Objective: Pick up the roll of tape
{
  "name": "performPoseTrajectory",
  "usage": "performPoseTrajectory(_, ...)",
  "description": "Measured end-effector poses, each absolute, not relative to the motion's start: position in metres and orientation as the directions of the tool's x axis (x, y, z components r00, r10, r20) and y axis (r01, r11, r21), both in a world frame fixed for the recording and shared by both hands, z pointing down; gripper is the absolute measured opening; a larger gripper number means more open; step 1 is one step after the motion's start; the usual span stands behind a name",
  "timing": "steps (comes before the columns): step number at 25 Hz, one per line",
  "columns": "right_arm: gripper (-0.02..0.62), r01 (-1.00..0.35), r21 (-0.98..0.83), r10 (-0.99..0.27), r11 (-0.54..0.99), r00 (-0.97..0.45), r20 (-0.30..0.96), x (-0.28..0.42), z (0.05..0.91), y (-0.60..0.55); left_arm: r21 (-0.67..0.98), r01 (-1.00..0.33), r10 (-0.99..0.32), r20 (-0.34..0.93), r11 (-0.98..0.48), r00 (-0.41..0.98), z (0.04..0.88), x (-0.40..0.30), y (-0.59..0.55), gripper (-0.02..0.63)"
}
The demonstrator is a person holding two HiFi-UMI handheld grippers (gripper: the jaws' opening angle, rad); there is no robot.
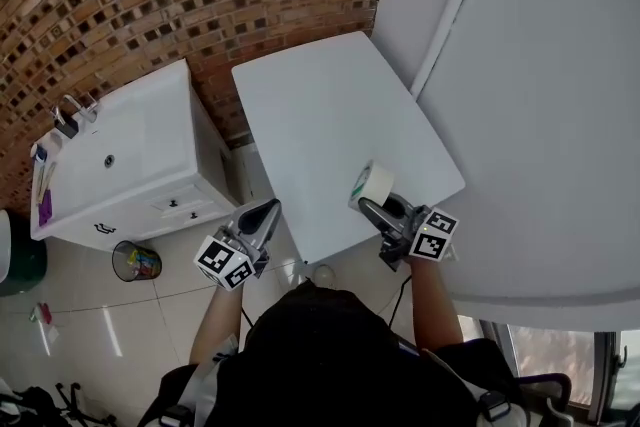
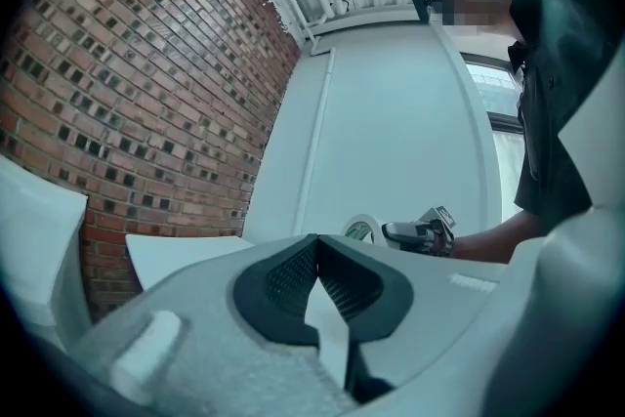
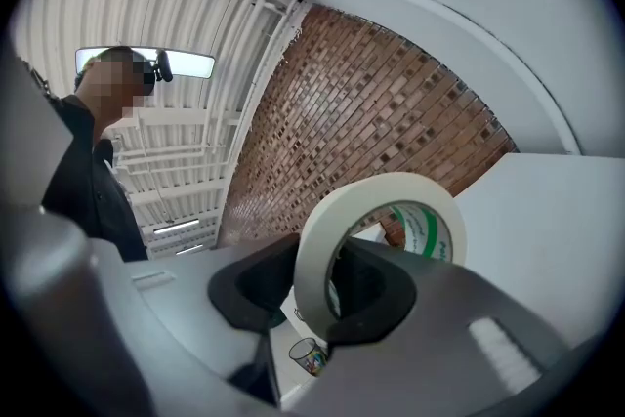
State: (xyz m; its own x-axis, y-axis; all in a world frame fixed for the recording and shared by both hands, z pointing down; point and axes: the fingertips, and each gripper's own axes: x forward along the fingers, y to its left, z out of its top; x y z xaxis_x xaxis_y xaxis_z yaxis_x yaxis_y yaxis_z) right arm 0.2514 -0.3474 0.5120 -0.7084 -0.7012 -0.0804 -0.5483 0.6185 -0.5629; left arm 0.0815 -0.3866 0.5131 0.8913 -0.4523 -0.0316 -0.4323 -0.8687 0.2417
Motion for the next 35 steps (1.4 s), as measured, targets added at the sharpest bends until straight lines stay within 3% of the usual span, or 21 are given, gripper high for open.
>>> performPoseTrajectory(16, 0.103, -0.608, -0.557, -0.781, 0.565, -0.613, -0.122, 0.129, 0.498, -0.242, 0.306, -0.346, -0.395, -0.114, -0.887, 0.912, 0.498, -0.040, -0.308, 0.002)
performPoseTrajectory(26, 0.103, -0.638, -0.551, -0.804, 0.537, -0.584, -0.108, 0.098, 0.497, -0.188, 0.174, -0.294, -0.306, -0.048, -0.940, 0.951, 0.499, -0.056, -0.251, 0.002)
performPoseTrajectory(35, 0.103, -0.704, -0.463, -0.809, 0.539, -0.586, -0.051, 0.087, 0.493, -0.150, 0.185, -0.238, -0.255, -0.071, -0.953, 0.964, 0.488, -0.062, -0.220, 0.002)
